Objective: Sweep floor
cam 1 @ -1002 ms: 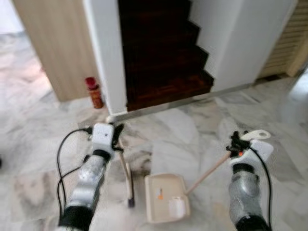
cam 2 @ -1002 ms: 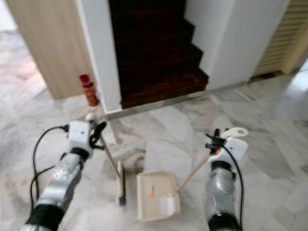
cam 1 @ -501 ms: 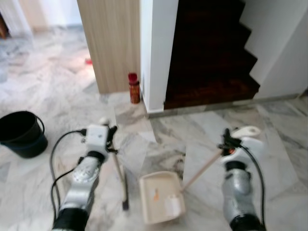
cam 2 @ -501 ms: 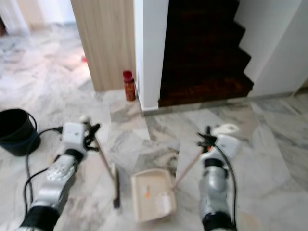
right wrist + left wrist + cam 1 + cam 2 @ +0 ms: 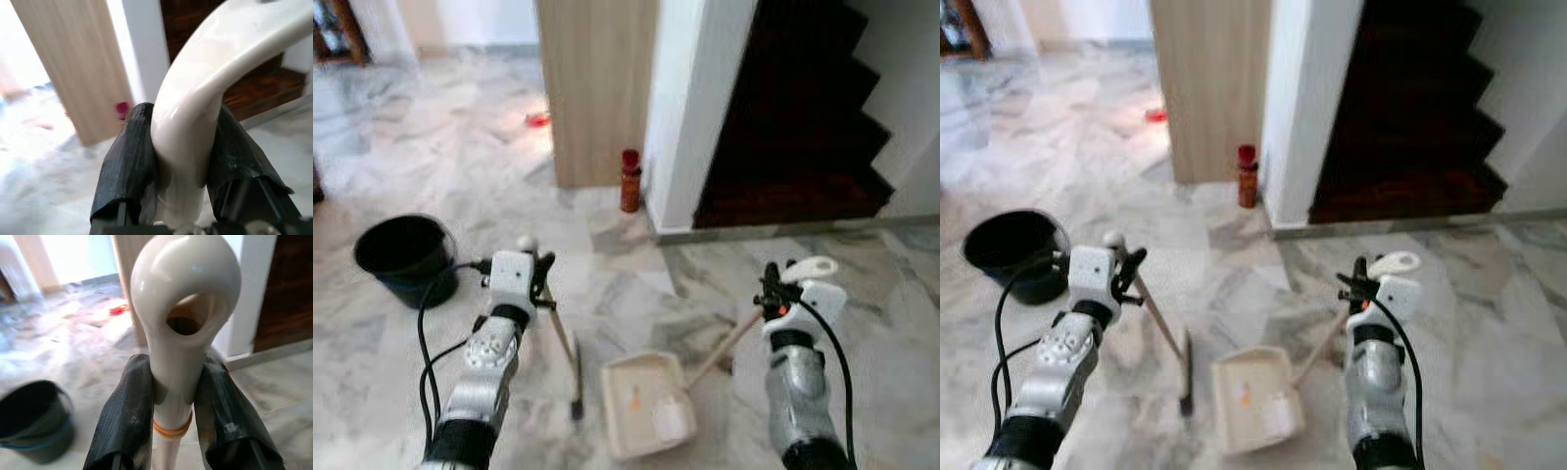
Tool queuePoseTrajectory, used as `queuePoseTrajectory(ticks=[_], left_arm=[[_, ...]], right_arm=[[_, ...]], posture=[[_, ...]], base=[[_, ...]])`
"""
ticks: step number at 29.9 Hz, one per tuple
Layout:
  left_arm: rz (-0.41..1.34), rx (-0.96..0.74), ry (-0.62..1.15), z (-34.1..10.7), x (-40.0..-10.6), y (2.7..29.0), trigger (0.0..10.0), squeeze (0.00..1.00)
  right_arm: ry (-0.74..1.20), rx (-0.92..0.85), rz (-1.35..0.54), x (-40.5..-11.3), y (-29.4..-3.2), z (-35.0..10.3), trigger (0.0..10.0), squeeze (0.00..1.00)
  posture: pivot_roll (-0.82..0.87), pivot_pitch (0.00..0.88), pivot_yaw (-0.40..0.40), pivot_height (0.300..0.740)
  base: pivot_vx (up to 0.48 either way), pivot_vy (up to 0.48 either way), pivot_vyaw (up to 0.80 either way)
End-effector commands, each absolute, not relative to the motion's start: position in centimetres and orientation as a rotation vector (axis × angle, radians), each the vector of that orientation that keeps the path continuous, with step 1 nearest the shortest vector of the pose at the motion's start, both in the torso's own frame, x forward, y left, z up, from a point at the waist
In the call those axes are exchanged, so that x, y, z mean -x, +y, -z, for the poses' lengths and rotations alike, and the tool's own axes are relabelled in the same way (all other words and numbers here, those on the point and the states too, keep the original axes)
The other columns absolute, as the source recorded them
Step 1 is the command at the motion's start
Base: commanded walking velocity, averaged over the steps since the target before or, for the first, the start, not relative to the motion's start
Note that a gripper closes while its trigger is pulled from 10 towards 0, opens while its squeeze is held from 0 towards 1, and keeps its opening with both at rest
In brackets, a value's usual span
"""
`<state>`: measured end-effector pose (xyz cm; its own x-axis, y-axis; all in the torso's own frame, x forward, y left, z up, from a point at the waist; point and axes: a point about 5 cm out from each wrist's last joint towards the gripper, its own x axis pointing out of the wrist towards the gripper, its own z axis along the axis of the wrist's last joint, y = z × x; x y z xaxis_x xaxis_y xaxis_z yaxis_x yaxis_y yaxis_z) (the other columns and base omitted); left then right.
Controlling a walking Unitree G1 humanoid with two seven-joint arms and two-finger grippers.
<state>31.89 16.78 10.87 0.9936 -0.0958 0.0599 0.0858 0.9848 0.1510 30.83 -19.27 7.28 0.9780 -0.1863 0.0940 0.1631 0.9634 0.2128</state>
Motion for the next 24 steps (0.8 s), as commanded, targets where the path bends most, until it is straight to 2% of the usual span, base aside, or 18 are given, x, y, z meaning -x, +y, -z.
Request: queuePoseTrajectory(ticks=[1,24], left_arm=[[0.109,-0.153,-0.105,-11.75,-32.14,16.24,10.0,0.0],[0.113,-0.156,-0.109,-11.95,-32.2,16.34,10.0,0.0]], right_arm=[[-0.137,-0.207,0.203,-30.66,-20.08,-7.62,10.0,0.0],[-0.134,-0.212,0.196,-30.82,-19.91,-7.65,10.0,0.0]], posture=[[-0.01,0.0,-0.009,0.74],[0.0,0.004,-0.005,0.74]], base=[[0.0,0.416,0.0],[0.0,0.417,0.0]])
